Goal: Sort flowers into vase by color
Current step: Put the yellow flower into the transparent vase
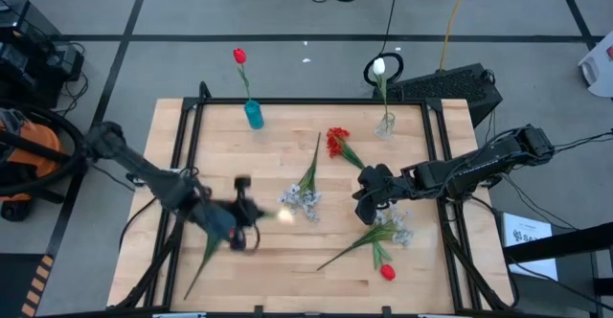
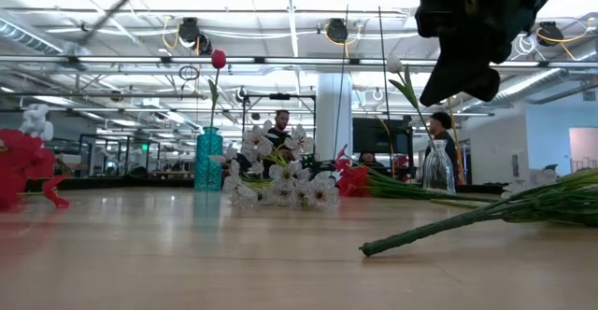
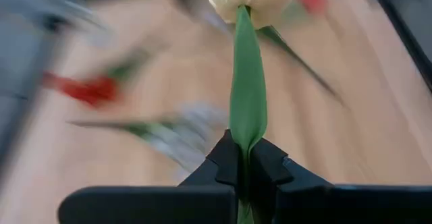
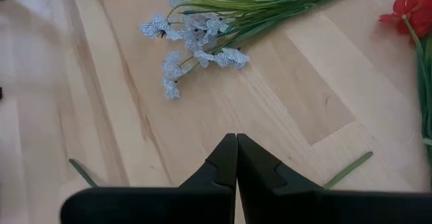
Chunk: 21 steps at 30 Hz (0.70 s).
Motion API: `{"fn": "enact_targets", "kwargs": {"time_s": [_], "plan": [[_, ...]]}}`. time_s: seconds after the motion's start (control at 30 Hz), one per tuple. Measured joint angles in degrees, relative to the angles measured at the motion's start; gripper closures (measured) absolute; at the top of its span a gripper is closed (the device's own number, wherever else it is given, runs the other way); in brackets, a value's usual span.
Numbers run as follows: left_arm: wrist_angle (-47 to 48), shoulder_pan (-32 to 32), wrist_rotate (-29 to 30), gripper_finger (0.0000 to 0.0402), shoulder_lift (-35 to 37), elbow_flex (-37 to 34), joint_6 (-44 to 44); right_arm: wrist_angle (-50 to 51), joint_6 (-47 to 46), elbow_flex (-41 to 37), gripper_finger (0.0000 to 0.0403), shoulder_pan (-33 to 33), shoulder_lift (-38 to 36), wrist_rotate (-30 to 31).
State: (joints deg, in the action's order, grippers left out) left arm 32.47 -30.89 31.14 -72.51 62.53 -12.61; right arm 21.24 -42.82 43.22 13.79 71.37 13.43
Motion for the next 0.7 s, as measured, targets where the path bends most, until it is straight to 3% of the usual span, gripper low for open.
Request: {"fn": "enact_targets", "kwargs": {"time_s": [0.07,0.17,0.3,0.43,0.7], "plan": [[-5.2,2.8,4.8,0.0388,1.5,0.1,1.7,-0.3,0.3,0.0,0.0403,-0.4,0.0,0.0],[-14.7,7.2,5.9,0.0388,2.0,0.1,8.0,-2.3,2.4,0.4,0.0403,-1.1,0.0,0.2],[-27.6,13.1,1.9,0.0389,-0.1,0.1,10.1,-8.8,9.1,3.1,0.0403,-2.2,0.0,0.2],[-33.3,17.9,-3.4,0.0389,-2.4,0.0,10.1,-13.6,15.5,7.9,0.0403,-3.1,0.0,0.2],[-44.1,23.1,-6.8,0.0389,-3.1,0.0,9.9,-13.8,23.1,21.2,0.0403,-4.8,0.0,0.4]]}}
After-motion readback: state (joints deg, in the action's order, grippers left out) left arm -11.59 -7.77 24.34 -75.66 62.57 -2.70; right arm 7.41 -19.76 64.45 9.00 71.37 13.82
